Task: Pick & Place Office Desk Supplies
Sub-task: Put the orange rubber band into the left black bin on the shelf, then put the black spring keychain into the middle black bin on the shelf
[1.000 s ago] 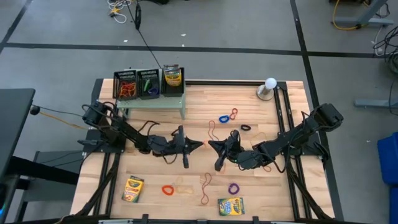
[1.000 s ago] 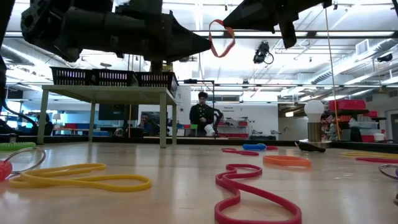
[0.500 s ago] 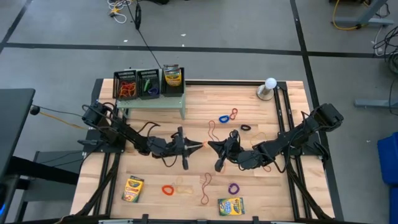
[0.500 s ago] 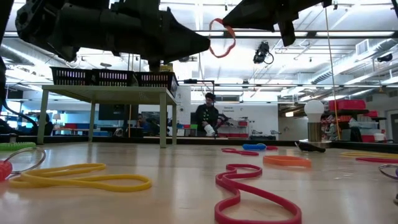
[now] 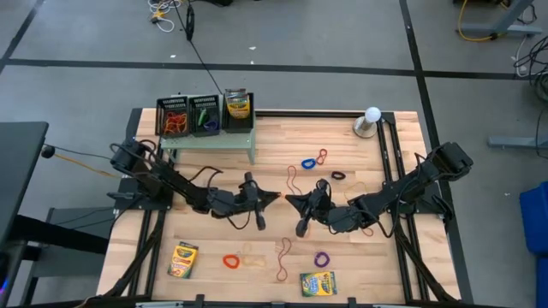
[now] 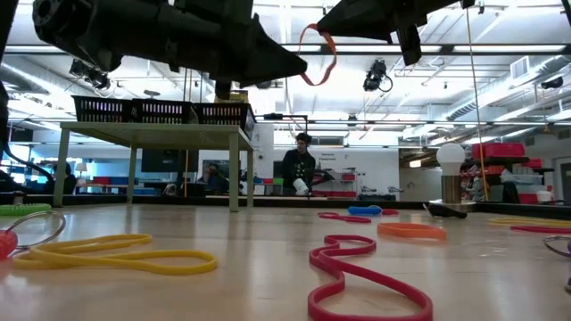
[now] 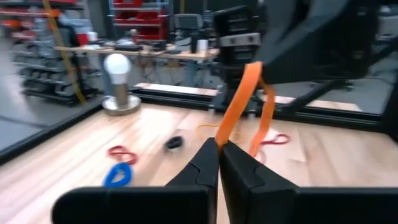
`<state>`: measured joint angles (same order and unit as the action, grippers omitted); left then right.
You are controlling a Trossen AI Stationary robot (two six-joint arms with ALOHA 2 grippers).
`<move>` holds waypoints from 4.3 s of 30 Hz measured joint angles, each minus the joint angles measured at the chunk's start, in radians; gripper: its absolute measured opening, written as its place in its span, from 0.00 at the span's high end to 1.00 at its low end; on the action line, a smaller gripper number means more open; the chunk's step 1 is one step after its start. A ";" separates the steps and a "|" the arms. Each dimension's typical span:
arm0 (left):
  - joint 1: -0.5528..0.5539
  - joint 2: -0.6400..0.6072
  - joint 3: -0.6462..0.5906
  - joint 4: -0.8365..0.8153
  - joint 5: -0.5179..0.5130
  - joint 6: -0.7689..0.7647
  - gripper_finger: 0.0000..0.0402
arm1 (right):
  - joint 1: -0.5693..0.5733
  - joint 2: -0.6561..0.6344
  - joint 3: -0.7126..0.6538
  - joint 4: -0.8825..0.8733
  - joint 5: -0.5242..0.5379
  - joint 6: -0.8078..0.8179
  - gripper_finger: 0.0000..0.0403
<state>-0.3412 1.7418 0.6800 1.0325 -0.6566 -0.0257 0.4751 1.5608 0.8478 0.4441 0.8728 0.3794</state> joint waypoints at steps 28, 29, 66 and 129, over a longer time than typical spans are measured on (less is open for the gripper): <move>-0.028 -0.894 0.054 -0.946 -0.907 0.357 0.99 | 0.000 0.000 -0.005 -0.070 -0.001 -0.003 0.93; -0.012 -0.917 0.055 -0.945 -0.909 0.382 0.99 | 0.000 0.000 -0.005 -0.072 -0.001 -0.003 0.94; 1.000 -1.152 0.055 -1.714 -0.095 0.035 0.98 | -0.002 0.000 -0.005 -0.080 -0.009 -0.003 0.97; 0.157 -0.930 -0.454 -0.600 0.215 -0.069 0.94 | -0.141 -0.181 -0.103 -1.332 -0.220 1.152 0.97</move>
<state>-0.1841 0.8122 0.2256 0.4321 -0.4413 -0.0945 0.3338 1.3796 0.7444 -0.8878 0.6529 1.5316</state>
